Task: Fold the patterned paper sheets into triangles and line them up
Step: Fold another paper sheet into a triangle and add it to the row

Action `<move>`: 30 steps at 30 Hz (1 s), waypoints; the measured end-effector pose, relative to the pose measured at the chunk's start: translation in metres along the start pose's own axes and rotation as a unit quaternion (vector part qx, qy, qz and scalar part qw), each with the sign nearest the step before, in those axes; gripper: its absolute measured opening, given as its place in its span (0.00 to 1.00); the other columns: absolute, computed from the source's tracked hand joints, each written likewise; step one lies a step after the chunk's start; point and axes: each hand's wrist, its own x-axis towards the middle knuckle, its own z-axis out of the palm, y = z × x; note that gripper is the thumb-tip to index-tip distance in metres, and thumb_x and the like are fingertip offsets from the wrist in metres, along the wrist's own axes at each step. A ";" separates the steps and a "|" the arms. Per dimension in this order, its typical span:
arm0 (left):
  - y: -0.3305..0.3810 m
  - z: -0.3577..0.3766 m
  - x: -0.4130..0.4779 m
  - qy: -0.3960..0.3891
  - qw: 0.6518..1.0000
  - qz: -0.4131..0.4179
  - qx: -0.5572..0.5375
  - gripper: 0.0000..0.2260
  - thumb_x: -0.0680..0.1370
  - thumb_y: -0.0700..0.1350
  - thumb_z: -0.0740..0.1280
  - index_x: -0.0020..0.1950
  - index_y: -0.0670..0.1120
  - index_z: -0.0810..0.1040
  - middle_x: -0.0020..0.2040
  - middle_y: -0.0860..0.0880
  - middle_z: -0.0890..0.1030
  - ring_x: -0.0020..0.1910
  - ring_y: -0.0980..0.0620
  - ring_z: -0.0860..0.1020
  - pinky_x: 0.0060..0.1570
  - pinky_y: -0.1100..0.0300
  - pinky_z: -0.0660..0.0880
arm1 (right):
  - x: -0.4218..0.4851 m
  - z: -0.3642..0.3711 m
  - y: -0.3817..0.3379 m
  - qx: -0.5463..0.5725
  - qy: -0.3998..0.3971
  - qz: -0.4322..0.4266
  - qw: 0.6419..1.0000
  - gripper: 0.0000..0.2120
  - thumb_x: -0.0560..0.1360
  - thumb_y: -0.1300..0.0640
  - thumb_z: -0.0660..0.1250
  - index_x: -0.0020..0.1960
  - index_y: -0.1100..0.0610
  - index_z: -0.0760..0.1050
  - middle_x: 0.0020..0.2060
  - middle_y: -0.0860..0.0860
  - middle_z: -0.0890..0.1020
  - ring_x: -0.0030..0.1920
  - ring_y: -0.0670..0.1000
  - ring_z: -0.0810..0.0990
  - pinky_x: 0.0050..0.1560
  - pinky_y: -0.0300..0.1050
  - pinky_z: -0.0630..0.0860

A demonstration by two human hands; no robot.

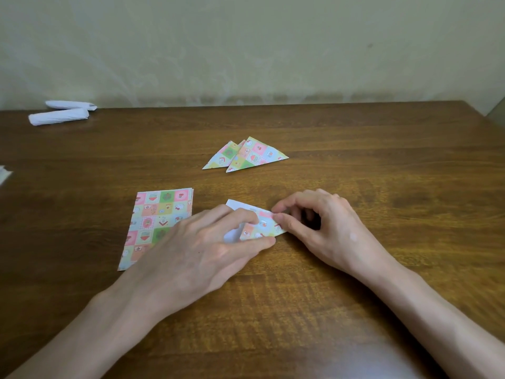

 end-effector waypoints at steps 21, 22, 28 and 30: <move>0.002 0.004 0.001 -0.003 1.000 -0.025 0.017 0.18 0.83 0.50 0.66 0.73 0.58 0.75 0.64 0.54 0.76 0.57 0.52 0.77 0.39 0.59 0.74 | 0.001 -0.010 0.003 0.046 -0.019 0.025 0.998 0.04 0.77 0.47 0.74 0.51 0.44 0.84 0.38 0.41 0.81 0.42 0.47 0.79 0.45 0.36 0.72; 0.002 0.004 0.001 -0.005 0.999 -0.026 0.019 0.19 0.83 0.50 0.66 0.74 0.58 0.75 0.63 0.54 0.76 0.57 0.52 0.76 0.39 0.59 0.74 | 0.002 -0.010 0.003 0.043 -0.022 0.032 0.998 0.03 0.77 0.47 0.74 0.50 0.44 0.84 0.38 0.40 0.81 0.41 0.47 0.78 0.44 0.36 0.72; 0.004 0.002 0.003 0.005 0.999 -0.033 0.010 0.18 0.83 0.50 0.64 0.73 0.51 0.76 0.61 0.55 0.76 0.57 0.53 0.76 0.41 0.59 0.78 | 0.012 -0.015 0.002 0.022 -0.061 0.074 0.995 0.03 0.79 0.47 0.71 0.47 0.43 0.82 0.38 0.40 0.82 0.40 0.44 0.77 0.41 0.37 0.70; 0.004 0.001 0.003 0.008 0.999 -0.034 0.012 0.18 0.83 0.50 0.63 0.72 0.49 0.77 0.60 0.54 0.76 0.57 0.53 0.76 0.42 0.57 0.80 | 0.015 -0.014 0.002 0.019 -0.062 0.088 0.994 0.04 0.79 0.48 0.71 0.46 0.43 0.83 0.37 0.38 0.81 0.39 0.44 0.76 0.40 0.37 0.70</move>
